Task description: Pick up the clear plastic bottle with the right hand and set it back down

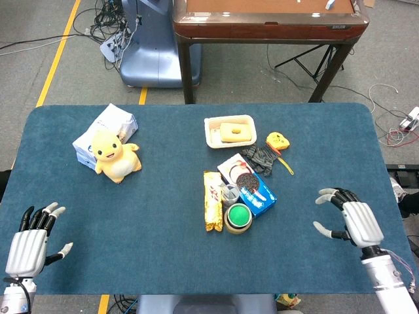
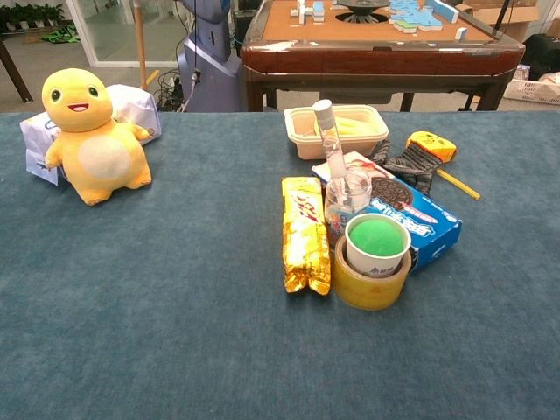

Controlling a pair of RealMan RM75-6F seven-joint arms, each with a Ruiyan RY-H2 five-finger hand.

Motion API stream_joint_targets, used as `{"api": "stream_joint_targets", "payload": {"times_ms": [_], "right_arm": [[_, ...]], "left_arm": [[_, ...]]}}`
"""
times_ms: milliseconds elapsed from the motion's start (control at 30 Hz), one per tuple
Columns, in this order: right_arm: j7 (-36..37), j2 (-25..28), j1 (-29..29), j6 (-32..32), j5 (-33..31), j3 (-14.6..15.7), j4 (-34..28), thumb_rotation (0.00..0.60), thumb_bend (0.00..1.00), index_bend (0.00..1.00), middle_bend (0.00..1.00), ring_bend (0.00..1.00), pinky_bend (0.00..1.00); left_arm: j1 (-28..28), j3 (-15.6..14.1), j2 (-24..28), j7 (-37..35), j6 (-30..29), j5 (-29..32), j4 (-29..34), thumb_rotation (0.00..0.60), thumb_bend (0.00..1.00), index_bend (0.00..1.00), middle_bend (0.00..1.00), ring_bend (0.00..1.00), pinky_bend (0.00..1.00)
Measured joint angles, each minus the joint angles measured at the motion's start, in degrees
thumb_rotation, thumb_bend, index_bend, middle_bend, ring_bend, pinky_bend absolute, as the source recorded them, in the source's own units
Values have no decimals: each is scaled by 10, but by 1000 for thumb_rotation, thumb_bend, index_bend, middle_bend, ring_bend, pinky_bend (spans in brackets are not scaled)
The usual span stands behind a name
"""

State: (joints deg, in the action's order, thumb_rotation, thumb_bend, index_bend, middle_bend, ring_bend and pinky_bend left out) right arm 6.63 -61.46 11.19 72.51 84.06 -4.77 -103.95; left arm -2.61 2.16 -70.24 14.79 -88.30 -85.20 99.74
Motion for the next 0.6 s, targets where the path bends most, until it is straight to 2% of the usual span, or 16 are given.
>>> {"api": "stream_joint_targets", "payload": {"times_ms": [267,600], "right_arm": [[-36,-5,87,-98,-56,-40,-38,600,294,398,272,158,179],[-55,-73,178,-180,-126,-79,-12,600,294,398,264,157,179]], "left_arm": [[8,-2,5,-13,-8,0,-6,600,201,194,122,119,0],[15,-6,9,-21,-15,-2,-12,600,201,194,122,120,0]]}}
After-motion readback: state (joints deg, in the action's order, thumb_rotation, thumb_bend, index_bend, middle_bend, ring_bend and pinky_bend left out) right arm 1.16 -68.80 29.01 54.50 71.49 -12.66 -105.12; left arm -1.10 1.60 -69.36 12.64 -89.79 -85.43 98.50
